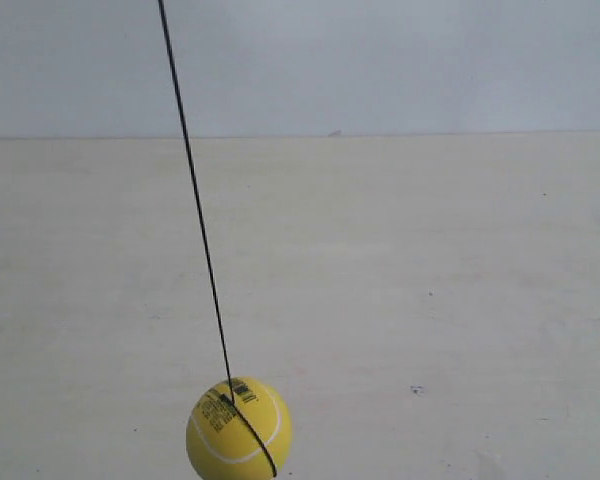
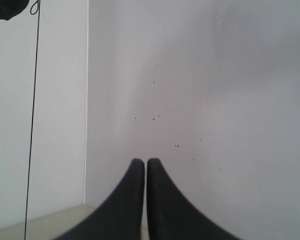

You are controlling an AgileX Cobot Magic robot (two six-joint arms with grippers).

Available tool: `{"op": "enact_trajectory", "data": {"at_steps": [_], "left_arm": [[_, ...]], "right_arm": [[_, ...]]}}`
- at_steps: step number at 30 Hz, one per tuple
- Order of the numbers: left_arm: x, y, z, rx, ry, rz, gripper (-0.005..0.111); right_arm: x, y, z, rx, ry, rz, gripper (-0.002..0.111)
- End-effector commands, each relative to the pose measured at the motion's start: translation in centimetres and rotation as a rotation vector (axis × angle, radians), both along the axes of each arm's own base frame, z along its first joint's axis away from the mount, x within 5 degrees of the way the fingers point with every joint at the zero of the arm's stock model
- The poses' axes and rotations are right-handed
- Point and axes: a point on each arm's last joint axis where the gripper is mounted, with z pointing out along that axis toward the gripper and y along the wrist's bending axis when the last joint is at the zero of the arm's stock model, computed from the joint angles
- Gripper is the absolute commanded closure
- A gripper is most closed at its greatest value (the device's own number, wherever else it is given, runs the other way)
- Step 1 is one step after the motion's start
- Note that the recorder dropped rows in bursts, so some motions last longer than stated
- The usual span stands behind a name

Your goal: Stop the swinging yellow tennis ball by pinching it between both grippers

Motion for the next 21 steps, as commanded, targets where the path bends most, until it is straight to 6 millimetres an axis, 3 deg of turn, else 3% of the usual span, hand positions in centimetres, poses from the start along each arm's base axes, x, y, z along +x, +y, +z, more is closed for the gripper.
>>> {"op": "enact_trajectory", "data": {"at_steps": [1, 5, 9, 15, 21], "left_arm": [[0.0, 0.0, -0.1, -0.007, 0.001, 0.001, 0.102], [0.0, 0.0, -0.1, -0.007, 0.001, 0.001, 0.102], [0.0, 0.0, -0.1, -0.007, 0.001, 0.001, 0.102], [0.0, 0.0, -0.1, -0.007, 0.001, 0.001, 0.102], [0.0, 0.0, -0.1, -0.007, 0.001, 0.001, 0.102]], "right_arm": [[-0.1, -0.1, 0.1, 0.002, -0.011, -0.002, 0.108], [0.2, -0.4, -0.1, 0.017, 0.027, -0.046, 0.108], [1.4, -1.2, -1.3, 0.072, 0.179, -0.144, 0.108], [2.2, -0.6, -3.7, -0.119, 0.117, -0.214, 0.108], [3.3, -1.3, -6.4, 0.065, 0.095, -0.429, 0.108]]}}
